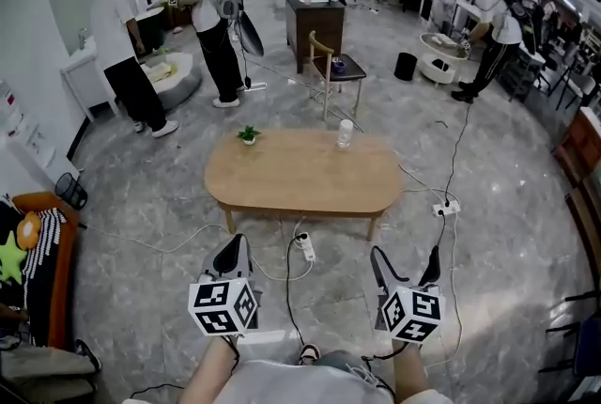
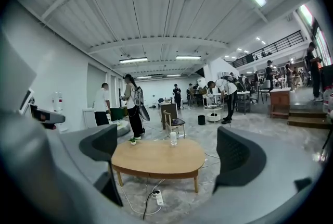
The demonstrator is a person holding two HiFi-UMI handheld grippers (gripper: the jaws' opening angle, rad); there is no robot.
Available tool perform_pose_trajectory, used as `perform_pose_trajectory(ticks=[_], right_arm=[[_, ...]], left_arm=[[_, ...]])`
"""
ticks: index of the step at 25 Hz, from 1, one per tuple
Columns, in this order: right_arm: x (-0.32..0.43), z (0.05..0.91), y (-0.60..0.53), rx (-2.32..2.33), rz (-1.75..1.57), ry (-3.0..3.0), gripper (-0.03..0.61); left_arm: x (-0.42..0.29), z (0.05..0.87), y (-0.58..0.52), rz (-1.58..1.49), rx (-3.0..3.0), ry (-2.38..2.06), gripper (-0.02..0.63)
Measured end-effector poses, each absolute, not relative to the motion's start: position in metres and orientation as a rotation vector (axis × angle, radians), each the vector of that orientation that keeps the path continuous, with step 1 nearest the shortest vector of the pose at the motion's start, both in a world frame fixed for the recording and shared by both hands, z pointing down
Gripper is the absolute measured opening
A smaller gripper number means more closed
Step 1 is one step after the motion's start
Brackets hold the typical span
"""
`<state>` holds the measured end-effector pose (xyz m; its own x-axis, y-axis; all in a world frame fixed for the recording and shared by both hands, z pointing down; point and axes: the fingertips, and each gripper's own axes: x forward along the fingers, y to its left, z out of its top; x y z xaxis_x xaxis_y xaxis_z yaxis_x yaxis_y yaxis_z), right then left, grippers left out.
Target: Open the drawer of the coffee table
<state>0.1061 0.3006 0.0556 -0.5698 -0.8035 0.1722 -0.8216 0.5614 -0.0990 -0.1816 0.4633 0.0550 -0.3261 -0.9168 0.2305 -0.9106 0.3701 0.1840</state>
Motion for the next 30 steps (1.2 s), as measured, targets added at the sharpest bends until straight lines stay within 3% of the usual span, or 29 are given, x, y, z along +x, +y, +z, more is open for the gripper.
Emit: perform_pose_trajectory(ticks=[17,30], right_arm=[[0.1,0.083,0.206,1.423,0.37,-2.639,0.588],[0.052,0.078,0.087,1.522,0.369,-2.573,0.588]], left_arm=[[-0.19,0.068,0.35,0.072,1.666,-2.278,-0.006],[-0.255,0.064,0.186,0.011,1.757,-2.207,-0.006]])
